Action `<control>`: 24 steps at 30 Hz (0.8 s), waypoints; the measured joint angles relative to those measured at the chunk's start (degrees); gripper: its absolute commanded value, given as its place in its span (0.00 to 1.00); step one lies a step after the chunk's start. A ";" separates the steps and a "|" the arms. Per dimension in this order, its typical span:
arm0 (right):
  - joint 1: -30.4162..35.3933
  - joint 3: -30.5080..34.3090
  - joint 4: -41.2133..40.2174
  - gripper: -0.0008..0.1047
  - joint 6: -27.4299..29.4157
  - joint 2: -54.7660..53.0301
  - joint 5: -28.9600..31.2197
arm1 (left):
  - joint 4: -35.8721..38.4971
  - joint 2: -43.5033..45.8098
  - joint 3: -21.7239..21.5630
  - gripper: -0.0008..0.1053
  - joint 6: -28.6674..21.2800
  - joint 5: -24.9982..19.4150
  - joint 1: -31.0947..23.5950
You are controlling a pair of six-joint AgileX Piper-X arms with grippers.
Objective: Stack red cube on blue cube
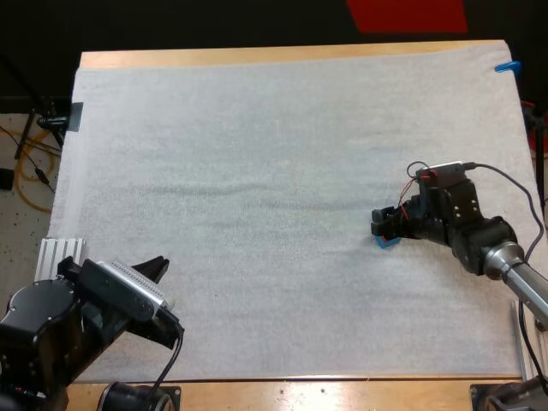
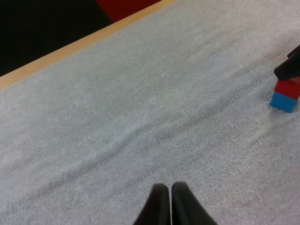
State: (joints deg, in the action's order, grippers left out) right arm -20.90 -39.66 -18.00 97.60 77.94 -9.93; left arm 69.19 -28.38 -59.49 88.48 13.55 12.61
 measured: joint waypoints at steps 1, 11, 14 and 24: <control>0.00 0.00 -0.10 0.62 0.00 -0.39 0.01 | 0.00 0.00 0.00 0.01 0.00 0.00 0.00; 0.00 -3.97 -3.89 0.62 2.59 -13.06 0.01 | 0.00 0.00 0.00 0.01 0.00 0.00 0.00; 0.00 -5.22 -5.83 0.62 4.97 -16.35 0.67 | -0.55 -0.21 0.00 0.01 0.00 -1.67 0.00; 8.77 -11.05 -12.65 0.62 9.61 -17.37 3.61 | -15.09 -9.92 0.08 0.01 -0.14 -12.37 -0.34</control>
State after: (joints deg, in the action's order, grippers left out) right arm -12.13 -50.71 -30.65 107.21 60.57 -6.32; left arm 54.10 -38.30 -59.42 88.34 1.18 12.27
